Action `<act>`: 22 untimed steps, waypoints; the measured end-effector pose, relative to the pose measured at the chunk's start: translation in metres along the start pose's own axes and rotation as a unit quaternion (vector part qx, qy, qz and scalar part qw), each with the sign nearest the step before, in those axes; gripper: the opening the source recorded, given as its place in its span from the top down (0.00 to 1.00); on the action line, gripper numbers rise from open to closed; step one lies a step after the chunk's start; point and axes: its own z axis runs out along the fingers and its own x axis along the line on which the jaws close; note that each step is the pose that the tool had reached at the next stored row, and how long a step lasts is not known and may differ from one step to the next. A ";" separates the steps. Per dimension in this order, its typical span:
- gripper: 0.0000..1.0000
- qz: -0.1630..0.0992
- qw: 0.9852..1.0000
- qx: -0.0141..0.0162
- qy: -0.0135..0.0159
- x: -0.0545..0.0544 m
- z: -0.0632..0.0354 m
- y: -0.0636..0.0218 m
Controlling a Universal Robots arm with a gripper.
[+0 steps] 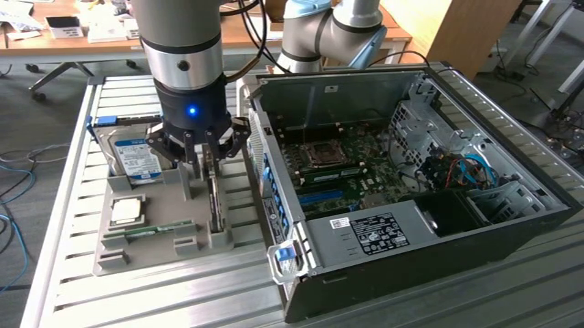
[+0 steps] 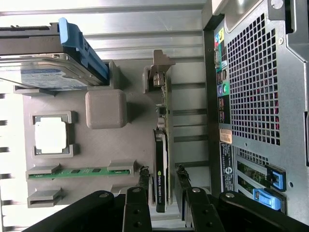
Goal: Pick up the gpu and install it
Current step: 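Pick up the gpu and move the gpu toward the slot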
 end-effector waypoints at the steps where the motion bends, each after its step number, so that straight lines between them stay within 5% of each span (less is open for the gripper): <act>1: 0.64 0.000 1.000 0.000 0.000 0.000 0.0003 0.0000; 22: 0.64 0.000 1.000 0.000 0.000 0.000 0.0028 -0.0002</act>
